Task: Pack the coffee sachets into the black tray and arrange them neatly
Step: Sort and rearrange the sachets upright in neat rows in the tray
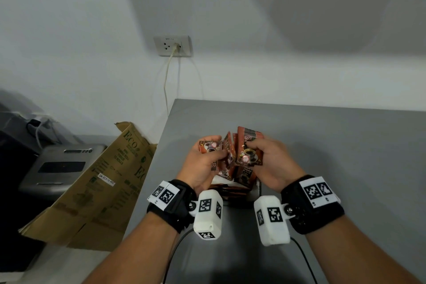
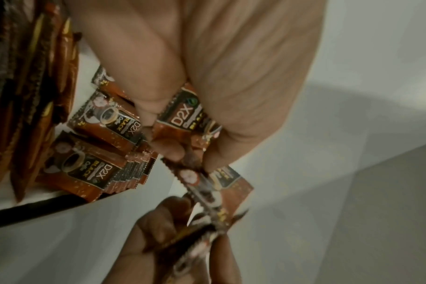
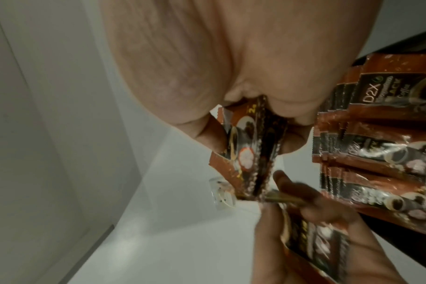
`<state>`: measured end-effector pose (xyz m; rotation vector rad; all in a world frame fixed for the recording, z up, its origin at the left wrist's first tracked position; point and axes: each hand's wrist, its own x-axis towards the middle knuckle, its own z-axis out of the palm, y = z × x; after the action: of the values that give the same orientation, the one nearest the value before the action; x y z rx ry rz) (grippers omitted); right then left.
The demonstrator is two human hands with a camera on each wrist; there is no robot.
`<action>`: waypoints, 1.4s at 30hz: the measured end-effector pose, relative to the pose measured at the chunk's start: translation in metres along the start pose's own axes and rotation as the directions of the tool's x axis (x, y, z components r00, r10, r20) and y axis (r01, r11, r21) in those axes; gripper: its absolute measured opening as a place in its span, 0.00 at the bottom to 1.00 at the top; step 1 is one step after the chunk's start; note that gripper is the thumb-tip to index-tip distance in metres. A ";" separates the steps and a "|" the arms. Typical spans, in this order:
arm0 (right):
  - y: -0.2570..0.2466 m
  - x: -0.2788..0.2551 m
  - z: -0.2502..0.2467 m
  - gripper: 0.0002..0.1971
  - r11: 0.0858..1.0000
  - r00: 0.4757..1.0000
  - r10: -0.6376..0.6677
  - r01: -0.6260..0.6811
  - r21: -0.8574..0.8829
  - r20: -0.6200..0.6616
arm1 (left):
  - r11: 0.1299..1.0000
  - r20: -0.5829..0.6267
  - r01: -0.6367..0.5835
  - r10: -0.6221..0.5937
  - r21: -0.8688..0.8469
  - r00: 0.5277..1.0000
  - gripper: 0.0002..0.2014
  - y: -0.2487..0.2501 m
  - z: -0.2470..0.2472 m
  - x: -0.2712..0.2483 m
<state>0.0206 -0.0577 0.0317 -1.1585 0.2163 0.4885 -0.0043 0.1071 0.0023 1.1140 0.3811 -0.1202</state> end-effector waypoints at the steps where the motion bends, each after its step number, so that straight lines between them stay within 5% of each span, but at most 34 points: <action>1: -0.002 0.000 -0.004 0.14 0.999 1.000 -0.014 0.014 0.039 -0.001 | 1.000 -0.036 -0.006 0.006 0.006 0.999 0.19 0.001 -0.002 0.001; 4: -0.006 0.001 -0.011 0.14 0.999 0.999 -0.034 0.033 0.040 0.016 | 0.997 -0.101 -0.045 0.051 0.059 0.994 0.20 -0.003 -0.007 0.005; 10: 0.010 0.005 0.006 0.10 0.965 0.998 -0.056 0.054 -0.257 -0.001 | 0.990 -0.034 -0.053 0.058 0.127 0.998 0.15 -0.003 0.010 -0.002; 15: 0.004 0.011 -0.012 0.13 0.993 0.993 -0.039 0.026 -0.116 -0.112 | 0.996 -0.087 0.011 -0.003 0.089 0.996 0.13 0.003 -0.001 0.003; 18: -0.001 0.006 -0.020 0.14 0.994 0.995 -0.046 0.037 -0.099 -0.090 | 0.997 -0.107 -0.024 0.031 0.073 0.994 0.09 0.007 -0.006 0.002; 22: 0.004 0.006 -0.027 0.18 0.992 0.995 -0.084 0.079 -0.102 -0.050 | 0.996 -0.158 -0.067 0.077 0.067 0.984 0.20 0.006 -0.013 0.006; 29: 0.000 -0.003 -0.020 0.18 0.985 0.989 -0.141 0.144 -0.098 0.036 | 0.992 -0.078 0.078 -0.086 -0.096 0.993 0.10 0.005 -0.001 0.005; 34: -0.004 -0.007 -0.008 0.17 0.757 0.953 -0.281 0.293 -0.584 0.113 | 0.982 0.125 0.152 -0.138 -0.111 0.982 0.18 0.007 0.006 -0.001; 42: -0.006 -0.009 0.005 0.30 0.365 0.915 -0.143 0.403 -0.840 0.377 | 0.977 0.310 0.203 -0.173 -0.067 0.935 0.21 0.009 0.009 -0.006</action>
<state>0.0149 -0.0573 0.0427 -2.1693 -0.5715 0.4316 -0.0056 0.1023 0.0152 0.9417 0.2145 -0.4336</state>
